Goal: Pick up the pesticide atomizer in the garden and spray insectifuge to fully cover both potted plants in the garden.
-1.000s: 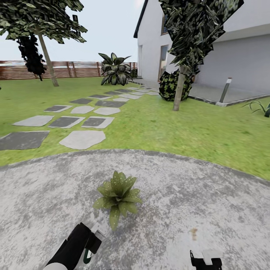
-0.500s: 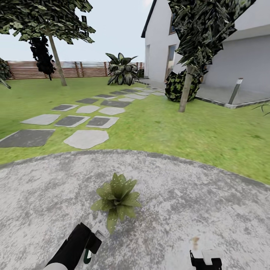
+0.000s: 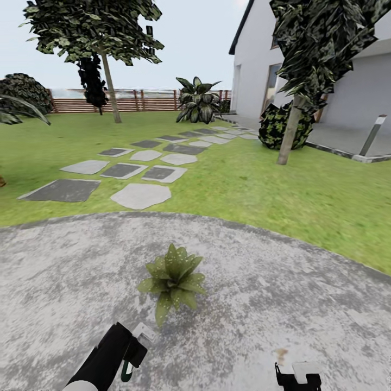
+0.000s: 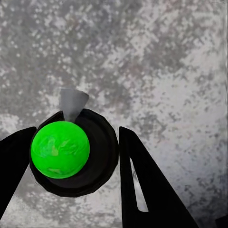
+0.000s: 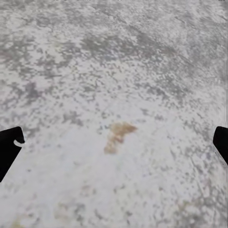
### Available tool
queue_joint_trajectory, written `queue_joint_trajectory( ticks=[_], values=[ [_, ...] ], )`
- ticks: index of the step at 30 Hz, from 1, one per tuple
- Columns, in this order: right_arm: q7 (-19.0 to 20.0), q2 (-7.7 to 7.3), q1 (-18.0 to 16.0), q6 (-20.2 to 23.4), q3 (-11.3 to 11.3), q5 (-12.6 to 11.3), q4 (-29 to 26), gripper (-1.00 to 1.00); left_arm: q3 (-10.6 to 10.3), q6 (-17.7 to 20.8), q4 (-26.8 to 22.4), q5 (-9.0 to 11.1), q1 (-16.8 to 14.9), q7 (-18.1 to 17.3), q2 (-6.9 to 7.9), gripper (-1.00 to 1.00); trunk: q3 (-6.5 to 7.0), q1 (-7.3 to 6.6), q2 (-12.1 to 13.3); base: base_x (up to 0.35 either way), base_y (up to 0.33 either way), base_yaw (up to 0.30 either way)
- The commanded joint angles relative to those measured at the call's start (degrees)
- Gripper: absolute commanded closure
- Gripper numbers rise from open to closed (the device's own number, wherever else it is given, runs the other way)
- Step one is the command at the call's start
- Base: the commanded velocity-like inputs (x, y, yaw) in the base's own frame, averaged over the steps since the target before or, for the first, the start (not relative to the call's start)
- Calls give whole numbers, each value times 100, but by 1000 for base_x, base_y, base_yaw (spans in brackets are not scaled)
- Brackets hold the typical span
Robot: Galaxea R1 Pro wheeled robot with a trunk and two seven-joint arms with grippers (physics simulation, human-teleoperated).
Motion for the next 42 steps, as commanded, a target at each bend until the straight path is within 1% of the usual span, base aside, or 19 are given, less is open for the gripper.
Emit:
queue_joint_trajectory(
  ticks=[1, 12, 15, 18, 25, 42],
  values=[
    [-15, 2, -3, -14, -45, 61, 5, -100, 35, 8, -12, -60, -3, -60, -9, 100, -5, 0, -2, 87, -257, 30],
    [-10, -5, -3, -14, -45, 70, 34, -100, 35, 7, -6, -65, -3, -59, -9, 100, -5, 0, -2, 106, -262, 2],
    [-10, 98, -3, -14, -45, 70, 32, -100, 38, 8, -6, -65, -3, -59, -9, 100, -5, 0, -2, 21, -237, 0],
    [-10, 101, -3, -14, -45, 70, 32, -100, 36, 8, -6, -65, -3, -61, -9, 100, -5, 0, -2, 0, -212, 70],
    [-10, 101, -3, -14, -45, 70, 32, -100, 37, 8, -6, -56, -3, -59, -6, 100, -5, 0, -2, 0, -33, 196],
    [-10, 101, -3, -14, -45, 70, 32, -100, 40, 14, -60, -50, -5, -72, -14, 100, -5, 0, -2, 49, -31, 3]
  ],
)
